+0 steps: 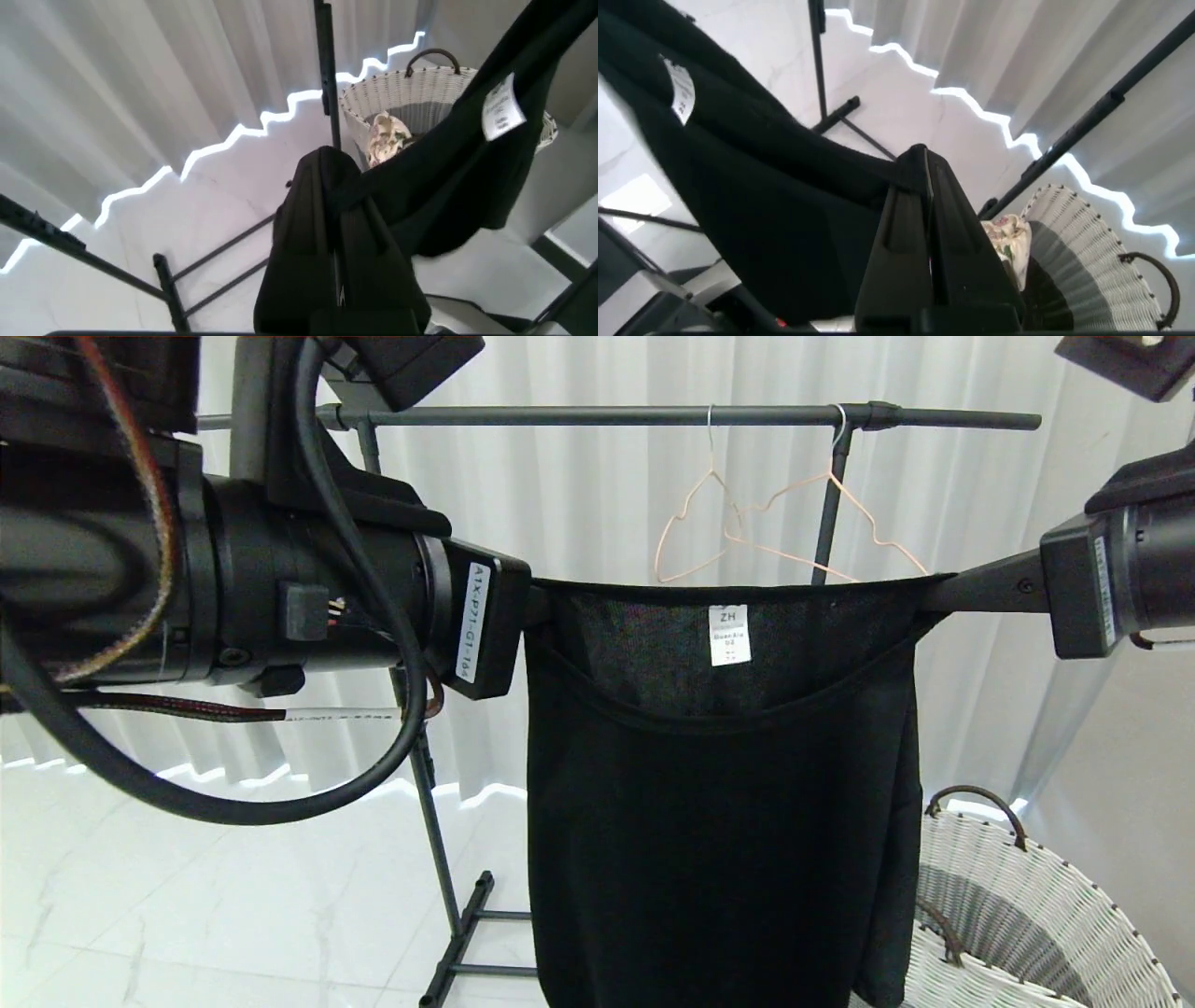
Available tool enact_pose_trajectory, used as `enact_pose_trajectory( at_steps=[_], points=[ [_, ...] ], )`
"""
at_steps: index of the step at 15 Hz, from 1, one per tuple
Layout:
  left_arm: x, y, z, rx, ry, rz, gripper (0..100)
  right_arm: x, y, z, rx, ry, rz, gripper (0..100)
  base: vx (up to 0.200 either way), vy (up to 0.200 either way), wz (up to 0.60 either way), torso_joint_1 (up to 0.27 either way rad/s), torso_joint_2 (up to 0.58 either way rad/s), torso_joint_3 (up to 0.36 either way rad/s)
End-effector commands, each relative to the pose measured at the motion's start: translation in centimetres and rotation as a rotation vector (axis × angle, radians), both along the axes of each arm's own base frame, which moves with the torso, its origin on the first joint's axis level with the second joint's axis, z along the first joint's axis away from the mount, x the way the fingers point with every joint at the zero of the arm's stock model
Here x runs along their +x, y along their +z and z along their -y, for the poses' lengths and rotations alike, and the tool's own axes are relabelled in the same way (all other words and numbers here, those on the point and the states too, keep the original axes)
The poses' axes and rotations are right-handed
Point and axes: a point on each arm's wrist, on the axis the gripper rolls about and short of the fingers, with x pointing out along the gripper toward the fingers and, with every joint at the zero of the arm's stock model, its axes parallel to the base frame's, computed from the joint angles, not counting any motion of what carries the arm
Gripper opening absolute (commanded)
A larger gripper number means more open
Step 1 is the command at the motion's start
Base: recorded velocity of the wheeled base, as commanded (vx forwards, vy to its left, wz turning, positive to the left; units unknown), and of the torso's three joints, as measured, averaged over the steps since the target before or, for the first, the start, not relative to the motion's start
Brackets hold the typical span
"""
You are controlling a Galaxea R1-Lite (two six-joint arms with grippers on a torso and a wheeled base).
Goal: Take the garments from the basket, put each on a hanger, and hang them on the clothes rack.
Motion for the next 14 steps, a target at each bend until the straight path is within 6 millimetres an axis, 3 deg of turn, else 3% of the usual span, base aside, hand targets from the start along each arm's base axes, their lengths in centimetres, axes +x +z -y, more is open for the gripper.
enact_pose_trajectory(
  at_steps=[1,3,4,6,10,14],
  points=[
    [0.2,-0.1,0.2,0.003,-0.003,-0.002,0,-1.7,0.5,1.4,-0.001,0.003,-0.003,0,0.000,0.000,0.00,0.000,0.00,0.000],
    [0.4,0.3,0.7,-0.027,-0.057,0.027,0,-3.8,0.6,3.1,-0.010,0.046,-0.045,0,0.000,0.000,0.00,0.000,0.00,0.000],
    [0.5,0.7,1.1,-0.043,-0.166,0.084,0,-5.8,0.3,4.5,-0.009,0.122,-0.099,0,0.000,0.000,0.00,0.000,0.00,0.000],
    [1.0,0.3,1.8,-0.003,-0.252,0.113,0,-7.4,-0.1,5.0,-0.013,0.223,-0.148,0,0.000,0.000,0.00,0.000,0.00,0.000],
    [2.9,0.0,3.7,0.013,-0.295,0.120,0,-8.6,-1.2,3.7,-0.053,0.365,-0.190,0,0.000,0.000,0.00,0.000,0.00,0.000],
    [3.1,0.1,3.7,0.009,-0.286,0.118,0,-8.7,-1.2,3.6,-0.057,0.371,-0.189,0,0.000,0.000,0.00,0.000,0.00,0.000]
  ],
)
